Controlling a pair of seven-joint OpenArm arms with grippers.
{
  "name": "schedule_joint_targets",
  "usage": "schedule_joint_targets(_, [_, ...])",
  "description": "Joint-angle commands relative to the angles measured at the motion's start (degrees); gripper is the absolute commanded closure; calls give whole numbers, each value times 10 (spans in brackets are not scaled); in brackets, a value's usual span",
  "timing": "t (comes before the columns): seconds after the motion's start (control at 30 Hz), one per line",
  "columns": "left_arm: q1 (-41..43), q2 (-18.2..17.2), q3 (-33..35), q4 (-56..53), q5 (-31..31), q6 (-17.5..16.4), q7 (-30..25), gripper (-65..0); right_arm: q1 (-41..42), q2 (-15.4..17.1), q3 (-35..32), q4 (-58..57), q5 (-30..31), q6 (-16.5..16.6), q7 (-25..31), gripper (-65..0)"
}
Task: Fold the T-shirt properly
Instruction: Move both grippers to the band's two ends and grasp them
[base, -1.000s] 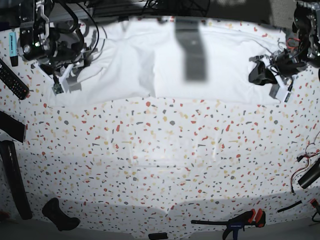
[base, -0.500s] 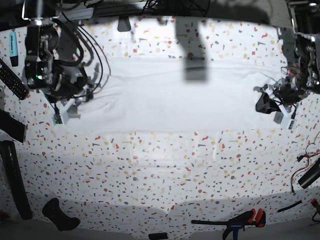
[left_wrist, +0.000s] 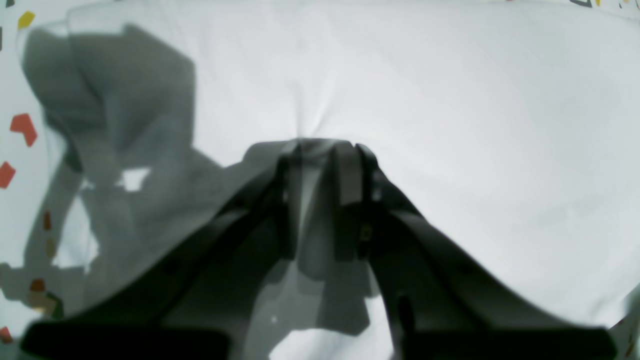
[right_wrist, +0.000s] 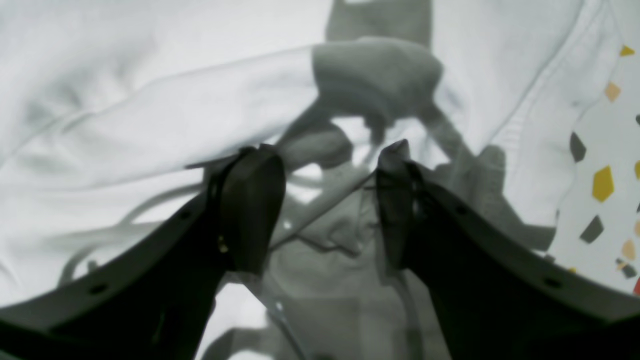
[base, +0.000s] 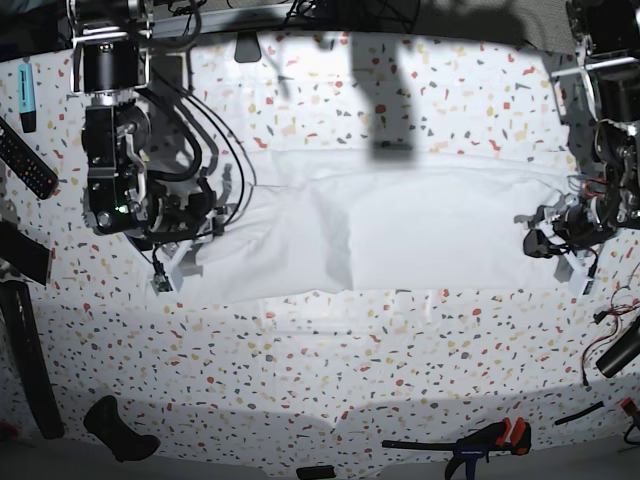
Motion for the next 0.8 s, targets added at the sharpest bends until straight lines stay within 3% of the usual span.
schedule_joint_targets(0.0, [-3, -14, 0, 1, 19, 13, 18, -117, 2, 8, 2, 2, -24, 5, -13, -332])
schedule_joint_targets(0.2, [-3, -37, 0, 1, 15, 13, 19, -117, -1, 25, 2, 2, -64, -19, -36, -332])
schedule_joint_targets(0.43, [-3, -53, 0, 1, 10, 13, 30, -117, -24, 47, 2, 2, -90, -21, -43, -332])
schedule_joint_targets(0.77, [-5, -72, 0, 66, -138, 13, 80, -117, -25, 48, 2, 2, -87, -23, -40, -332])
